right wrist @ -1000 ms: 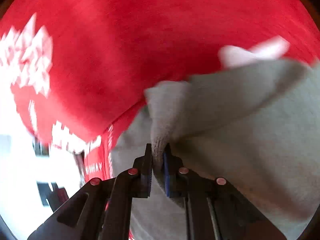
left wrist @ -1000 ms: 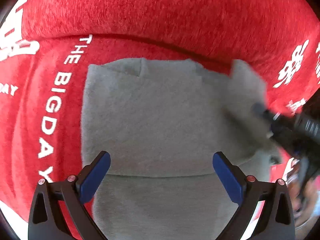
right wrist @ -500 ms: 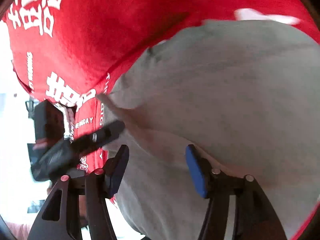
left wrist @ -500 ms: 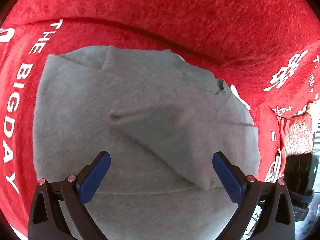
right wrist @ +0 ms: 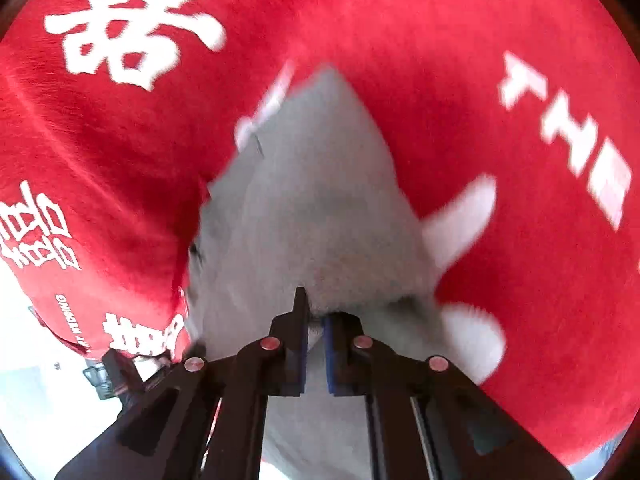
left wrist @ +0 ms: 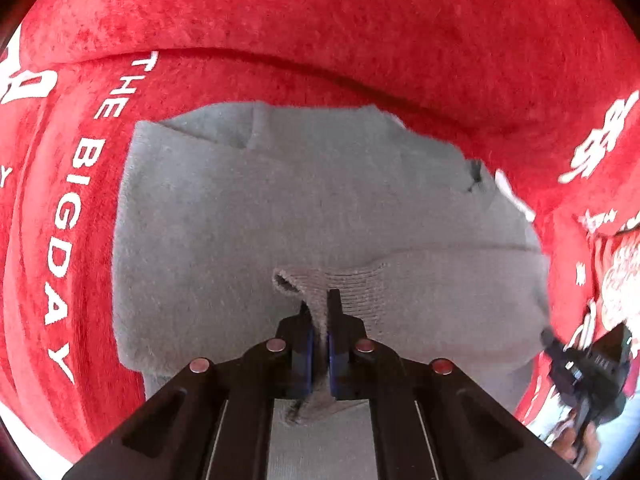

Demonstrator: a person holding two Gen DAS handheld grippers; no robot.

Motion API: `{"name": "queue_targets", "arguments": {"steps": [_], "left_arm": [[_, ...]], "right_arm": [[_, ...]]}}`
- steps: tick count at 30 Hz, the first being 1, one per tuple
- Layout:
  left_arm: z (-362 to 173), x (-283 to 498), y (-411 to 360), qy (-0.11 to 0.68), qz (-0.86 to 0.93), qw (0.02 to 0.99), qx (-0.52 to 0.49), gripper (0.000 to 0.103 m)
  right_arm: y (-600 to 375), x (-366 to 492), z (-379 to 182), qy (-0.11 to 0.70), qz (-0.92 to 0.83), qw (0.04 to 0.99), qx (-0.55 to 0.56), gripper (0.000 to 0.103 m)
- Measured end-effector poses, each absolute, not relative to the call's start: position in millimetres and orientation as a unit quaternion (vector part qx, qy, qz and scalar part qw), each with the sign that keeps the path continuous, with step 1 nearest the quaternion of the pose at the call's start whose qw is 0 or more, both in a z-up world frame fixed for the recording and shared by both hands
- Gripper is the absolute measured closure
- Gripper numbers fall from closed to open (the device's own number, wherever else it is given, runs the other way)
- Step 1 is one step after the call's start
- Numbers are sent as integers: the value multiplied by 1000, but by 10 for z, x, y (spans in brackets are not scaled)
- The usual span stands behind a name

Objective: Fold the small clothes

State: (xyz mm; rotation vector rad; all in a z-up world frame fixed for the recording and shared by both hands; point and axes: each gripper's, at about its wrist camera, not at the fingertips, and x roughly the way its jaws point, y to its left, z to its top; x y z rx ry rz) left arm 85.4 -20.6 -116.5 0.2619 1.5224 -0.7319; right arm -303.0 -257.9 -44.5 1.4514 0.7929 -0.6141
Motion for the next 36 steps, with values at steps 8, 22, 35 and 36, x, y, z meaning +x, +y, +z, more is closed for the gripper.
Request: {"name": "queue_targets", "arguments": {"steps": [8, 22, 35, 36], "left_arm": [[-1063, 766, -200, 637, -319, 677, 187, 97], [-1075, 772, -371, 621, -310, 684, 222, 97], [-886, 958, -248, 596, -275, 719, 229, 97], [-856, 942, -199, 597, -276, 718, 229, 97]], "right_arm": [[-2590, -3291, -554, 398, -258, 606, 638, 94], [-3312, -3081, -550, 416, -273, 633, 593, 43], [-3397, -3134, -425, 466, -322, 651, 505, 95], [-3369, -3145, -393, 478, -331, 646, 495, 95]]}}
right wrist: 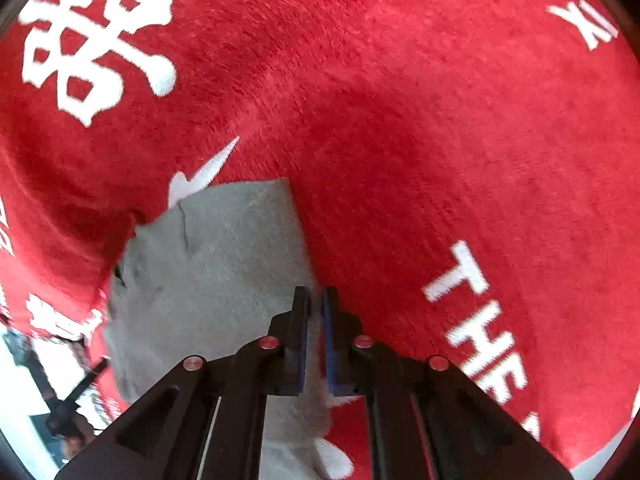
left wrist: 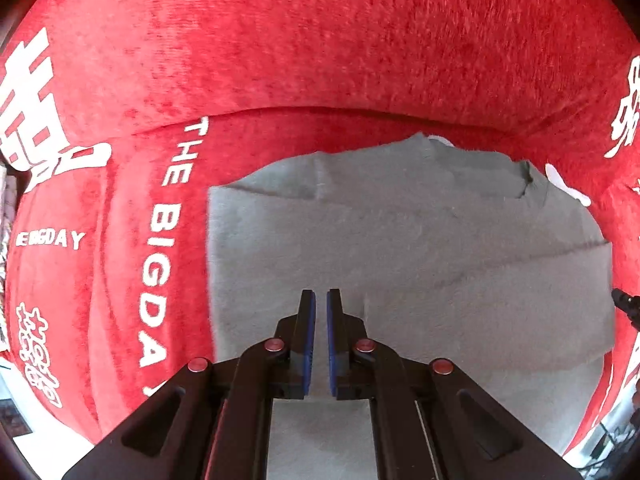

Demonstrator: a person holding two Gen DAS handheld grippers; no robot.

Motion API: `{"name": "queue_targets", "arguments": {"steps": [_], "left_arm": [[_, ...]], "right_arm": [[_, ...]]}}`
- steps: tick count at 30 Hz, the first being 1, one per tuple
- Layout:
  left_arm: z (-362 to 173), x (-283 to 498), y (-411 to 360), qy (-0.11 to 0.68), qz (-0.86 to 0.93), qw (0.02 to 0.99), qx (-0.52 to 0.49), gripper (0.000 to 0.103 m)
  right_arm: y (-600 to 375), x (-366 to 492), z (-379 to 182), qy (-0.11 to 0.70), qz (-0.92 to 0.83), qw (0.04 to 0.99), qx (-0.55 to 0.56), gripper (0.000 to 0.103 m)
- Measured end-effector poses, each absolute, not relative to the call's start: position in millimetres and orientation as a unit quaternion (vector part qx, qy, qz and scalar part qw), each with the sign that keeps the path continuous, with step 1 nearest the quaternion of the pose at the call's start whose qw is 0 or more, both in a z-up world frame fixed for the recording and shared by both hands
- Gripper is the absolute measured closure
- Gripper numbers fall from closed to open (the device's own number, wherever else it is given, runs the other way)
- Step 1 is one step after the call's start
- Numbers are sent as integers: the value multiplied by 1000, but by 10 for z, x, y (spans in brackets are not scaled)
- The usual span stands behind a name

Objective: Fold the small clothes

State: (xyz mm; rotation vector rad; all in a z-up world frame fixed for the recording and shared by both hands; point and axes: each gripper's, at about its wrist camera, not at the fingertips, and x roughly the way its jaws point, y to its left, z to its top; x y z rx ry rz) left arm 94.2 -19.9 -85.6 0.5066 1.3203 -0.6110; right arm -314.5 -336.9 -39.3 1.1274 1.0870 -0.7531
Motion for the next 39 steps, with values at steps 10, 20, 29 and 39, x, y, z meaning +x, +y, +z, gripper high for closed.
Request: {"name": "queue_targets", "arguments": {"steps": [10, 20, 29, 39], "left_arm": [[-1076, 518, -269, 624, -297, 673, 263, 97], [-1141, 489, -228, 630, -282, 672, 270, 97], [-931, 374, -98, 642, -291, 661, 258, 97], [-770, 302, 66, 640, -272, 679, 236, 1]], "right_arm": [[-2695, -2659, -99, 502, -279, 695, 432, 94], [-2545, -2680, -240, 546, -294, 658, 426, 94], [-2241, -2545, 63, 561, -292, 671, 386, 43], [-1975, -2409, 205, 570, -294, 678, 360, 39]]}}
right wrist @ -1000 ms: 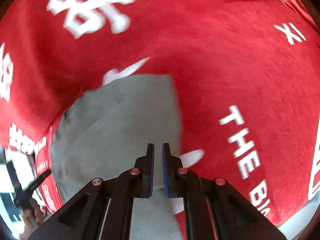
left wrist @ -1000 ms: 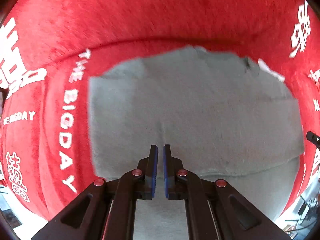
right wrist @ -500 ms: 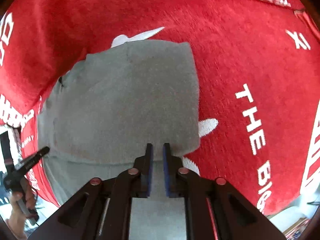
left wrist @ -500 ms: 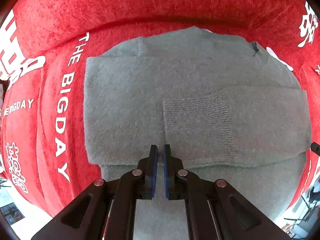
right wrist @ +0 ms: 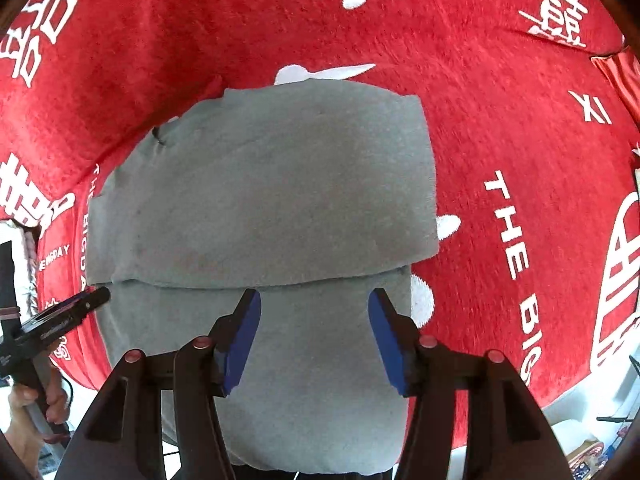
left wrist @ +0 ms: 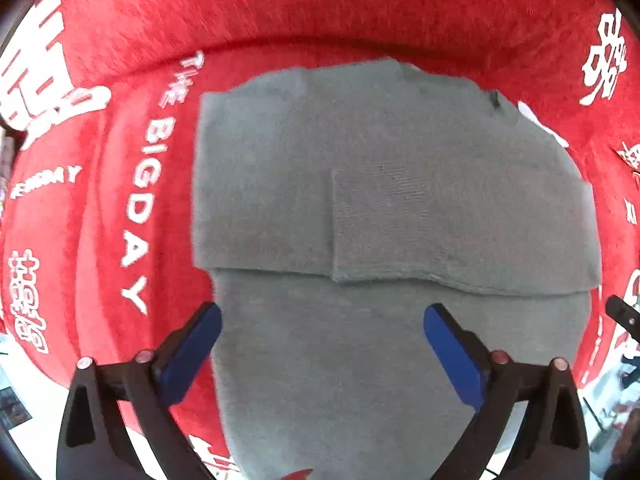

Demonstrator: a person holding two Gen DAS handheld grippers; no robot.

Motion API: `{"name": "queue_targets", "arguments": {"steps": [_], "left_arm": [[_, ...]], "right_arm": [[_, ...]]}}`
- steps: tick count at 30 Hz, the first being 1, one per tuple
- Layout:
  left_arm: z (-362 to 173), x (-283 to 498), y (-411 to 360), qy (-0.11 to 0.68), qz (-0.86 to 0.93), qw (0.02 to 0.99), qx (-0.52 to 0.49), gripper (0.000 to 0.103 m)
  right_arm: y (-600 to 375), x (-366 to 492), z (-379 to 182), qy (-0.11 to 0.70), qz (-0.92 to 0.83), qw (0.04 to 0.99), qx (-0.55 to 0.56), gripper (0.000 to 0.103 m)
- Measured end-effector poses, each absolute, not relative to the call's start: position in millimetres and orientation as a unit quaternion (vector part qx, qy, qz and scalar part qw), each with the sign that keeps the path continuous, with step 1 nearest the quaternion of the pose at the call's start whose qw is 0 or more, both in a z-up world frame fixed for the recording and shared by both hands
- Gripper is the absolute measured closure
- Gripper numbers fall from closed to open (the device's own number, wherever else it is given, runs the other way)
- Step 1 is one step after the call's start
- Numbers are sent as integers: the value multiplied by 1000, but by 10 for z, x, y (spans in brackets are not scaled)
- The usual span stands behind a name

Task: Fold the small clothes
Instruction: 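Release the sleeve and lift both tools off the sweater, then move both open tools down to the sweater hem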

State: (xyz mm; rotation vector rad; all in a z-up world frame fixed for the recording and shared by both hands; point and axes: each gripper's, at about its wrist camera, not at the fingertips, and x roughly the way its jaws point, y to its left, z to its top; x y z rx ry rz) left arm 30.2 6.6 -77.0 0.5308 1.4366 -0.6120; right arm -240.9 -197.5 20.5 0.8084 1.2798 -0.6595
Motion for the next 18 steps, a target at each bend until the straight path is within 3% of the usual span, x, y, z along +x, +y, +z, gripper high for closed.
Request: {"name": "queue_targets", "arguments": {"steps": [5, 8, 18], "left_arm": [[-762, 241, 35, 631, -269, 680, 257, 1], [-781, 254, 12, 624, -260, 686, 269, 1], [-828, 256, -44, 630, -235, 689, 271, 1]], "right_arm": [[-1945, -2374, 249, 577, -297, 681, 339, 34], [-1945, -2361, 268, 577, -299, 685, 329, 23], [-1991, -2384, 311, 589, -290, 693, 298, 23]]}}
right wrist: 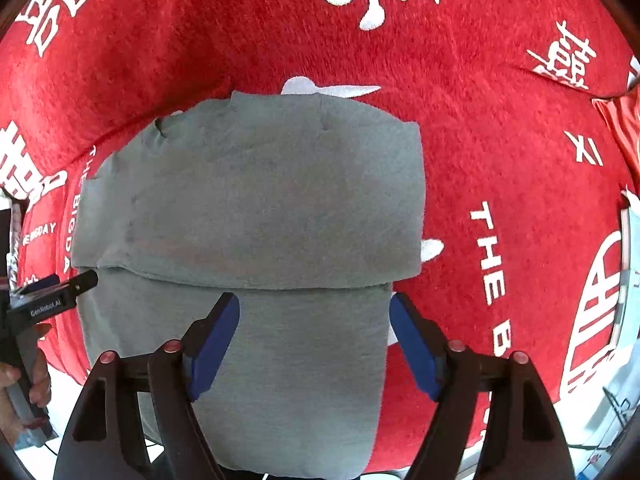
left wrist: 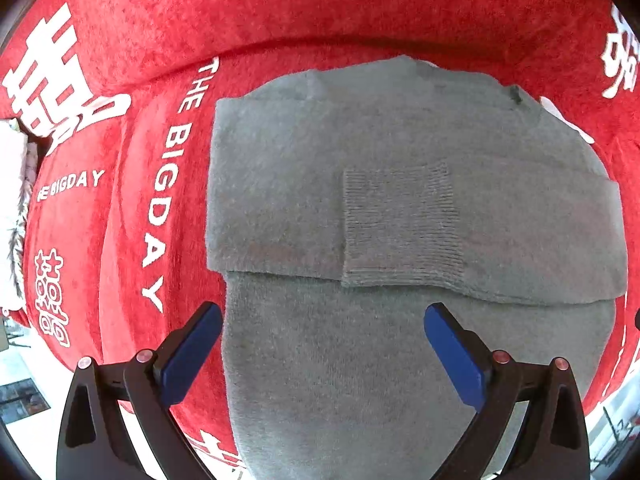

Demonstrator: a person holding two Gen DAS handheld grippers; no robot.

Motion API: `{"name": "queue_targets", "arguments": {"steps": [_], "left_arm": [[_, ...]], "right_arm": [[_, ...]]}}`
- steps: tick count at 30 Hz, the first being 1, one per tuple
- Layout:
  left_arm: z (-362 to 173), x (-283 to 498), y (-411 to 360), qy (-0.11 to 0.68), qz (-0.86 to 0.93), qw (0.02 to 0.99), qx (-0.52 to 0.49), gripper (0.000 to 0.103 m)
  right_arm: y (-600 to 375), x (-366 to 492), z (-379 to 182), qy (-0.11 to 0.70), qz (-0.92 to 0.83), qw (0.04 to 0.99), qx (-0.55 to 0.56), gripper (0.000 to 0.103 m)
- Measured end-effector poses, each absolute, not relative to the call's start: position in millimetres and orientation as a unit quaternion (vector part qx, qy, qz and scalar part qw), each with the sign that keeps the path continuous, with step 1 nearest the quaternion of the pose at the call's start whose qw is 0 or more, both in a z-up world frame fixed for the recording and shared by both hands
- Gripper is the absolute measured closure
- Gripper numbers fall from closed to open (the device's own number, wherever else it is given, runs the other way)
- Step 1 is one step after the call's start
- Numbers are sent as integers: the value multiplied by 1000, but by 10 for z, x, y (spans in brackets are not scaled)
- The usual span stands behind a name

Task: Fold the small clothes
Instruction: 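Move both open tools down to the sweater hem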

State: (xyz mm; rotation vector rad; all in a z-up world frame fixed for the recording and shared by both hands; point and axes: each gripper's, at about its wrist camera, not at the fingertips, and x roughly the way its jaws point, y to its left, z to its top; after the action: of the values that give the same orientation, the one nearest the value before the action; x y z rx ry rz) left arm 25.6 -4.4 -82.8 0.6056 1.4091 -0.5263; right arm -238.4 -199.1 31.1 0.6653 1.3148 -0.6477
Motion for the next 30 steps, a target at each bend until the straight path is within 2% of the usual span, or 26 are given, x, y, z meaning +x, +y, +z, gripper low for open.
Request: {"name": "queue_targets", "arguments": {"steps": [14, 20, 25, 30], "left_arm": [[-673, -49, -270, 620, -236, 711, 236, 1], [-782, -201, -337, 616, -223, 709, 261, 1], [-933, -237, -270, 655, -218, 685, 234, 1], [-915, -284, -183, 638, -222, 691, 257, 1]], "right_arm": [[-2177, -2483, 264, 600, -254, 698, 298, 23], [-2140, -2593, 127, 593, -206, 704, 333, 23], [-2037, -2742, 6, 593, -184, 695, 362, 23], [-1994, -2869, -55, 586, -179, 684, 395, 23]]}}
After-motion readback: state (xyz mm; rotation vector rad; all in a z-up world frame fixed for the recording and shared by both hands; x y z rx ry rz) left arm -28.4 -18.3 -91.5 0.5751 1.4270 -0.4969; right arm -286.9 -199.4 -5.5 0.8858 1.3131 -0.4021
